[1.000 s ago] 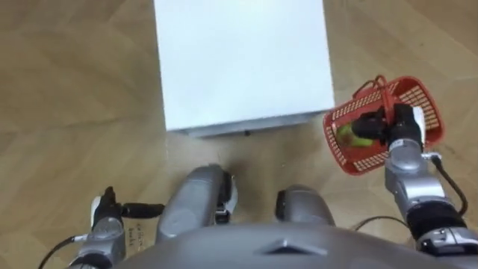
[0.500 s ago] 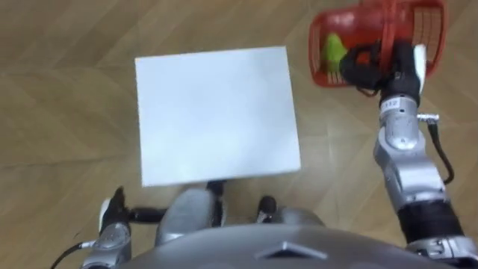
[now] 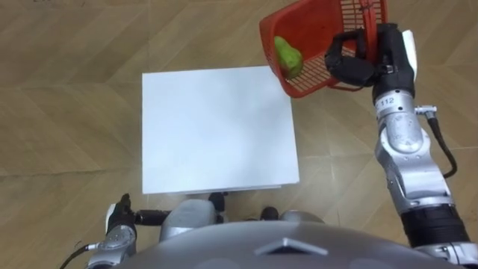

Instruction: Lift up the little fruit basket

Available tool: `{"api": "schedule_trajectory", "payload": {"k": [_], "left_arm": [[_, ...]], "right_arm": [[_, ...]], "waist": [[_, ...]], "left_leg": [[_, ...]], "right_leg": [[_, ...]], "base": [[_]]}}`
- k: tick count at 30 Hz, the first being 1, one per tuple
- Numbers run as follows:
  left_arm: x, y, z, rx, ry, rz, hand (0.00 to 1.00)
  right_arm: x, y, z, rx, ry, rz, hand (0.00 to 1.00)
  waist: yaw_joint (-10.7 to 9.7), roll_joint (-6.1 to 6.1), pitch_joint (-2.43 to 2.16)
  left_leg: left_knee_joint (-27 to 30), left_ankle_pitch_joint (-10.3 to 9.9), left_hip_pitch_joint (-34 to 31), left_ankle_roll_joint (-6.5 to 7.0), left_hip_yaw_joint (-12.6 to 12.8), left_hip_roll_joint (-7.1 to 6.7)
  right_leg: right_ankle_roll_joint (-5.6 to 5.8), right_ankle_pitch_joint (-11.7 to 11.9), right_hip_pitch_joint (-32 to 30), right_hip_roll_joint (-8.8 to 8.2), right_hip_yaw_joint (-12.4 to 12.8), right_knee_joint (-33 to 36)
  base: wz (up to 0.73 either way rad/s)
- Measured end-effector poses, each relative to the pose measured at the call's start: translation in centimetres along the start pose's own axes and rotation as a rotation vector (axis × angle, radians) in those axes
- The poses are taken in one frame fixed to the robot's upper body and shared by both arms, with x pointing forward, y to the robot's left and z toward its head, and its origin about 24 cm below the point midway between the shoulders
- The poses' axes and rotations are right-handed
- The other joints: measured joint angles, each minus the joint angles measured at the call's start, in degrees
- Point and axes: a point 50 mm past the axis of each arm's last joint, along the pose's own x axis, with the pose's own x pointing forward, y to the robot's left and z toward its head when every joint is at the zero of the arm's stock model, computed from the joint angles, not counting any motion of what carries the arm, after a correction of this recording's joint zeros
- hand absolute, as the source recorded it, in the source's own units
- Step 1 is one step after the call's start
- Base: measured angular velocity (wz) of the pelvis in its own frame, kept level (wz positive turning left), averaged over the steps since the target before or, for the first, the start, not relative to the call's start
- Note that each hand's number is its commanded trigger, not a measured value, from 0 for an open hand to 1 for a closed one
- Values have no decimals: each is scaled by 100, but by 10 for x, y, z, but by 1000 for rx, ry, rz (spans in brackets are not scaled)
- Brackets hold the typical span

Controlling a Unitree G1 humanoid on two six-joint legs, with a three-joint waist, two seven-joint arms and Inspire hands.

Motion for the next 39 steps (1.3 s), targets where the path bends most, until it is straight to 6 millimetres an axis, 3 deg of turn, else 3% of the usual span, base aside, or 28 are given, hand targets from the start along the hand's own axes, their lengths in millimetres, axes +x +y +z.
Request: {"api": "schedule_trajectory", "payload": {"k": [3,7,9,17,22,29,34,39], "left_arm": [[0,4,-2,-14,6,3,0],[0,5,-2,-21,9,3,0],[0,4,-2,-21,8,2,0],[-1,4,-7,-20,36,-3,0],[-1,4,-14,-14,65,-1,0],[-2,1,-17,4,75,-22,0],[-2,1,-17,4,74,-26,0],[-1,1,-15,4,66,-24,0]], "right_arm": [[0,2,-1,-3,10,30,100],[0,8,0,1,10,68,100],[0,14,1,2,7,103,100],[-1,23,-1,38,28,133,100],[-3,31,-14,30,87,167,100],[-8,45,-28,18,151,234,100],[-10,53,-30,21,161,270,100],[-16,55,-49,15,244,276,100]], "waist": [[77,-89,-27],[171,-141,-30],[166,-139,-27],[269,-117,-13],[272,-108,-6],[301,-21,51],[297,-42,38],[283,-63,16]], "left_leg": [[38,13,3,16,-1,-5],[51,12,13,17,-12,-10],[47,12,-20,17,-91,-18],[35,8,-100,14,-166,-15],[71,2,-116,23,-207,-32],[144,0,-227,31,-305,-86],[179,14,-347,53,-314,-110],[263,10,-393,60,-393,-119]], "right_leg": [[7,-8,10,-6,-21,-2],[6,-8,43,-20,-95,-1],[9,-10,47,-26,-223,1],[12,-11,30,-25,-358,1],[12,-11,52,-34,-402,4],[33,-24,20,-78,-525,4],[33,-24,-55,-102,-561,15],[34,-24,-62,-114,-659,9]], "base": [[4],[7],[17],[8],[5],[9],[2],[8]]}}
